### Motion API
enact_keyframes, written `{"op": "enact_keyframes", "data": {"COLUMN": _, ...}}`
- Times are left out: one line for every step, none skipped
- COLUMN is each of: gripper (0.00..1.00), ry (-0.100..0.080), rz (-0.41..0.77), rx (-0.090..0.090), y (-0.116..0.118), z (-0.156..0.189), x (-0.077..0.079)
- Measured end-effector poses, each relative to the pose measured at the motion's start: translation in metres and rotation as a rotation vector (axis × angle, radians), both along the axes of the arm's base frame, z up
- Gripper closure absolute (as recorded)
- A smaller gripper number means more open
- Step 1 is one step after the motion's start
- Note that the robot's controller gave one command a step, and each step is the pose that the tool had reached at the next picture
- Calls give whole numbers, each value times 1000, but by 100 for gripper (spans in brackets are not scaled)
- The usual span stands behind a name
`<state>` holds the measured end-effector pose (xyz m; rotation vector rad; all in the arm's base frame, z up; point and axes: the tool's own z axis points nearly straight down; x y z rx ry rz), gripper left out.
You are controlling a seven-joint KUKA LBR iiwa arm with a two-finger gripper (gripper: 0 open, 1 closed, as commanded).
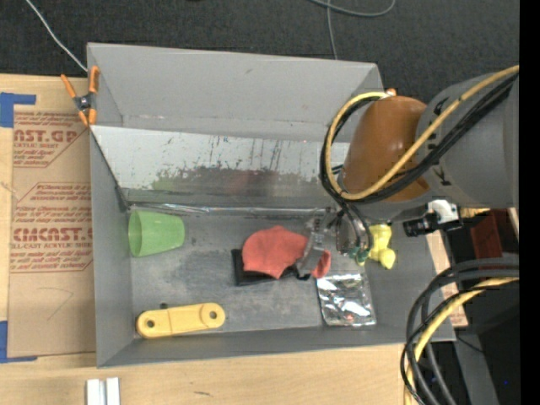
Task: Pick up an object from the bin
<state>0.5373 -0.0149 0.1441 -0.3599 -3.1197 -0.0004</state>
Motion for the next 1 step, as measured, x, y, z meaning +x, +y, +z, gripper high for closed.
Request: {"op": "enact_keyframes", "data": {"gripper": 100, "ry": -3, "rz": 23, "rx": 0, "y": -5, "z": 91, "x": 19}}
